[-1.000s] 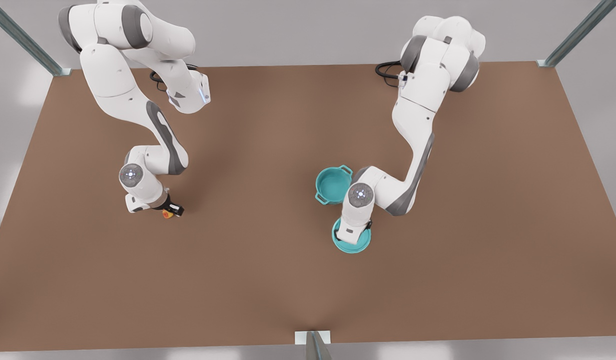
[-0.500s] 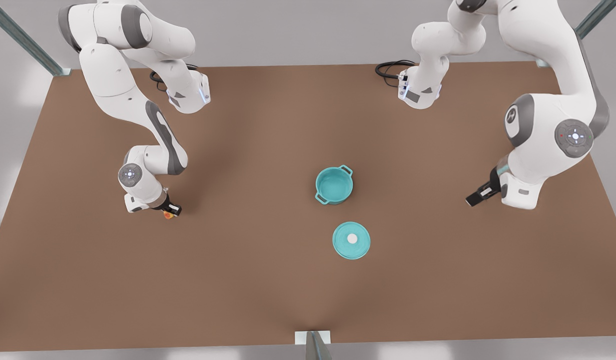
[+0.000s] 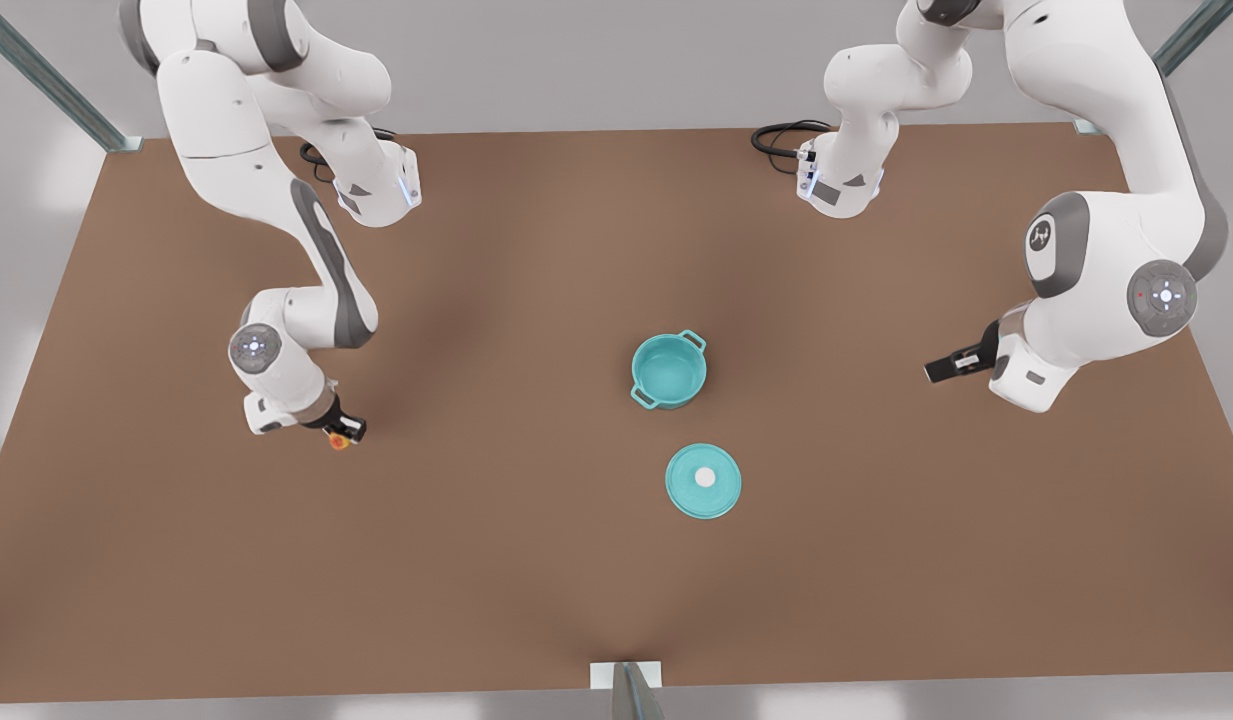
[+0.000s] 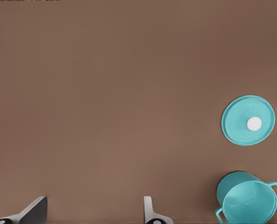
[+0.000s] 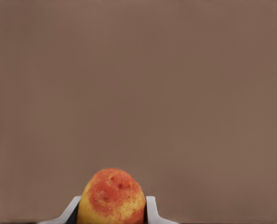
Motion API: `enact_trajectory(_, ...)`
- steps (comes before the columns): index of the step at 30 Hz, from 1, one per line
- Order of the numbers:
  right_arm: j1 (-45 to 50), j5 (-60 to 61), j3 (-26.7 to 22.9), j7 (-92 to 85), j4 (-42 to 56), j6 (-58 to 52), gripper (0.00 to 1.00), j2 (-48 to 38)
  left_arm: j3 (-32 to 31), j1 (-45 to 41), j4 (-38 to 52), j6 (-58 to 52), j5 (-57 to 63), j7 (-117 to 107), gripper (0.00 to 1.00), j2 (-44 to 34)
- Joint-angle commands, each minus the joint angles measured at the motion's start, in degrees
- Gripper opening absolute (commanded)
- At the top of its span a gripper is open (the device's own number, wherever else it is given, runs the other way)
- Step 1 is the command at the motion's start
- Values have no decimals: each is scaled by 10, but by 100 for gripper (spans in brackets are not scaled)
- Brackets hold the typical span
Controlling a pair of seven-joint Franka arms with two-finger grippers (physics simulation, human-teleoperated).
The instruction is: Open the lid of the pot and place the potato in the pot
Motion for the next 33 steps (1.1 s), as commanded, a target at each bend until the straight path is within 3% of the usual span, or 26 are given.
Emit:
enact_trajectory(1,19,0,0,96,23,-112,56,-5,0,0,2,-6,1,111,100,-1)
enact_trajectory(3,38,1,6,138,52,-146,56,-5,2,10,2,-6,0,125,100,0)
enact_trajectory(7,42,2,71,247,139,-244,56,0,1,14,2,-7,-1,130,100,-1)
enact_trajectory(16,201,30,71,482,361,-364,56,102,-4,10,9,-3,-2,128,100,-1)
enact_trajectory(20,250,26,75,563,442,-369,56,159,-4,10,8,-7,-10,118,100,3)
enact_trajectory(25,273,26,119,609,552,-376,56,223,-4,10,-4,-9,-14,118,100,1)
enact_trajectory(33,320,33,132,607,569,-350,56,284,-4,10,-4,-8,-14,114,100,1)
